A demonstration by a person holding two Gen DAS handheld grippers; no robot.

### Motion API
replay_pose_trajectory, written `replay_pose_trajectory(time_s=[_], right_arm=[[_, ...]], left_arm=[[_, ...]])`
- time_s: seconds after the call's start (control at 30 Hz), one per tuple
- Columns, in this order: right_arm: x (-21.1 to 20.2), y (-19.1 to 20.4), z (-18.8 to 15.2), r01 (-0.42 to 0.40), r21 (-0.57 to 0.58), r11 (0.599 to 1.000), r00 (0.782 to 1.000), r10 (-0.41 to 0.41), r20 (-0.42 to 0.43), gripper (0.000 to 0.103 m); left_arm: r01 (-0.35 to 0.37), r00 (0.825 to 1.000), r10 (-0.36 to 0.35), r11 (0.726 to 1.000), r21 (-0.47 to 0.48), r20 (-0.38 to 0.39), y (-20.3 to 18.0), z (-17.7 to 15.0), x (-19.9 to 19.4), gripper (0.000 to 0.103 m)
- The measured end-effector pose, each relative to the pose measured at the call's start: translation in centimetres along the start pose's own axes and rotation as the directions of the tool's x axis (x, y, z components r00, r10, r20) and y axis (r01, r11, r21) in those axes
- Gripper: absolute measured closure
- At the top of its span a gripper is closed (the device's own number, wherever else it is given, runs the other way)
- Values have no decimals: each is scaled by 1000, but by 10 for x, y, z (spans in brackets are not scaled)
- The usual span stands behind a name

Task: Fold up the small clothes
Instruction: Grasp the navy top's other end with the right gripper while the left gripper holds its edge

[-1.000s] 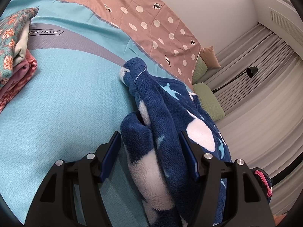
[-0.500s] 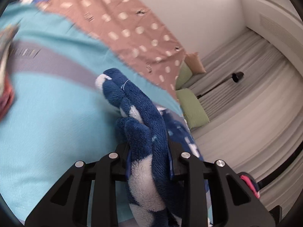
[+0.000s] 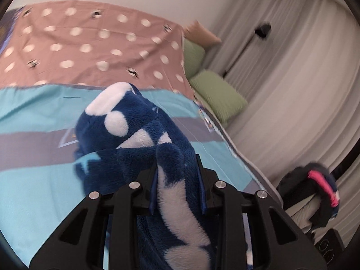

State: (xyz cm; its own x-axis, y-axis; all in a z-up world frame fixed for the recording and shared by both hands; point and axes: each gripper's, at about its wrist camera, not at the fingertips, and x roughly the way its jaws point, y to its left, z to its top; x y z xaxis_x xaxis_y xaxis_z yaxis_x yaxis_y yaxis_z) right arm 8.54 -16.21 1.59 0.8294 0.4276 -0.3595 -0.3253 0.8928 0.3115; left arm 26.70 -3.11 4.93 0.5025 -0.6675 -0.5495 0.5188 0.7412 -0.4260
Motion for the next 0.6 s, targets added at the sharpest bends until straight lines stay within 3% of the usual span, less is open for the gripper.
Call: replay_pose_trajectory(time_s=[0.1,0.23,0.27,0.33,0.37,0.47,0.6], right_arm=[[-19,-58,-2,-34,195,980,999,34,6,81],[-36,-134,-25,-47,435,899,999,52,0,81],[-36,-151,-35,-48,490,871,998,65,-17,81],[-26,-190,-64,-82,625,776,987,150,-57,81],[-22,-204,-78,-116,686,719,977,206,-51,81],[-19,-223,-100,-187,759,623,957,290,-3,80],[-21,-220,-95,-189,717,671,961,277,-5,80]], left_arm=[[-3,998,7,999,49,-67,-35,10,48,75],[15,990,1,993,115,-138,-75,5,112,75],[26,987,-8,993,115,-161,-78,3,128,75],[30,979,-3,991,129,-204,-87,-7,151,70],[25,975,10,988,154,-220,-94,-12,160,69],[40,975,6,978,205,-220,-105,-18,156,65],[27,991,16,952,304,-136,-109,-16,108,57]])
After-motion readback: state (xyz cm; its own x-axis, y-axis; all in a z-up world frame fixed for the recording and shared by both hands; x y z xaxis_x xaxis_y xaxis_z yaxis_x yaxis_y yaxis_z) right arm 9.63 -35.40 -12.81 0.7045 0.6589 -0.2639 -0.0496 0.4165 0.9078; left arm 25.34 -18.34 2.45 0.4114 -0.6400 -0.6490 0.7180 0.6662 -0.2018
